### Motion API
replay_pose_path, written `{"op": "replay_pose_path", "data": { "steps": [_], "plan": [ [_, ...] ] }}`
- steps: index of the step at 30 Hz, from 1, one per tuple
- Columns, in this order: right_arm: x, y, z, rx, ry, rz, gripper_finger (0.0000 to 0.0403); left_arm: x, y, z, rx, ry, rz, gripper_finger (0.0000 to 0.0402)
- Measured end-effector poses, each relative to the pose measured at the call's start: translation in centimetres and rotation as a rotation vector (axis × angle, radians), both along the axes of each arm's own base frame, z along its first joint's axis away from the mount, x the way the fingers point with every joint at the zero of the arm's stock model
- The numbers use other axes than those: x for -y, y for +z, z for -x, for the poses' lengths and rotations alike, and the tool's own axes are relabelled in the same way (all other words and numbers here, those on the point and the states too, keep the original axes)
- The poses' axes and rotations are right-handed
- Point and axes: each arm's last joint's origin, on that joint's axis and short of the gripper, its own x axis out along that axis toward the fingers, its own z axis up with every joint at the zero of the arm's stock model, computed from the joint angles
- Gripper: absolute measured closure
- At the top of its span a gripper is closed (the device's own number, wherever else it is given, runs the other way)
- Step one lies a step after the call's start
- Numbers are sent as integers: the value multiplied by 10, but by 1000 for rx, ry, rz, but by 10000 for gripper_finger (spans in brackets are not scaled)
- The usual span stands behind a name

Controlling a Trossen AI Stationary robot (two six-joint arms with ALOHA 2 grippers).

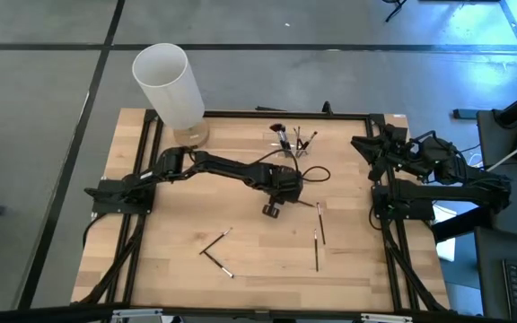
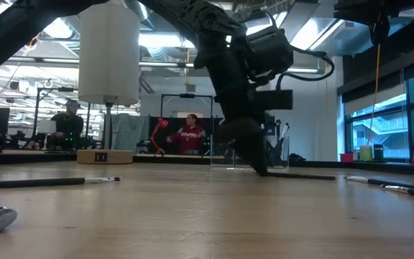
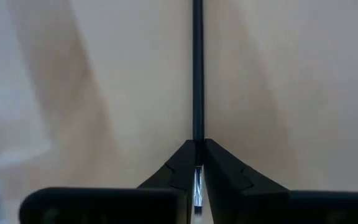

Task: Put items in baskets/containers
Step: Put the black eyeshadow brush into the transparent organizer

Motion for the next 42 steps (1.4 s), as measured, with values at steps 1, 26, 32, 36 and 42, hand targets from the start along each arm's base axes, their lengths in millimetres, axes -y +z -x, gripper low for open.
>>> {"op": "replay_pose_path", "data": {
  "steps": [1, 26, 32, 36, 42],
  "plan": [
    [0, 0, 0, 0, 0, 0, 319, -1, 3, 0, -6, -3, -27, 377],
    [0, -1, 0, -10, 1, 9, 319, -20, 90, 8, -515, -140, -1185, 377],
    [0, -1, 0, -13, 1, 16, 319, -45, 88, 26, -667, -148, -1151, 377],
    [0, -1, 0, -14, 1, 17, 319, -60, 86, 38, -735, -114, -1116, 377],
    [0, -1, 0, -14, 1, 17, 319, -74, 84, 44, -752, -113, -1027, 377]
  ]
}}
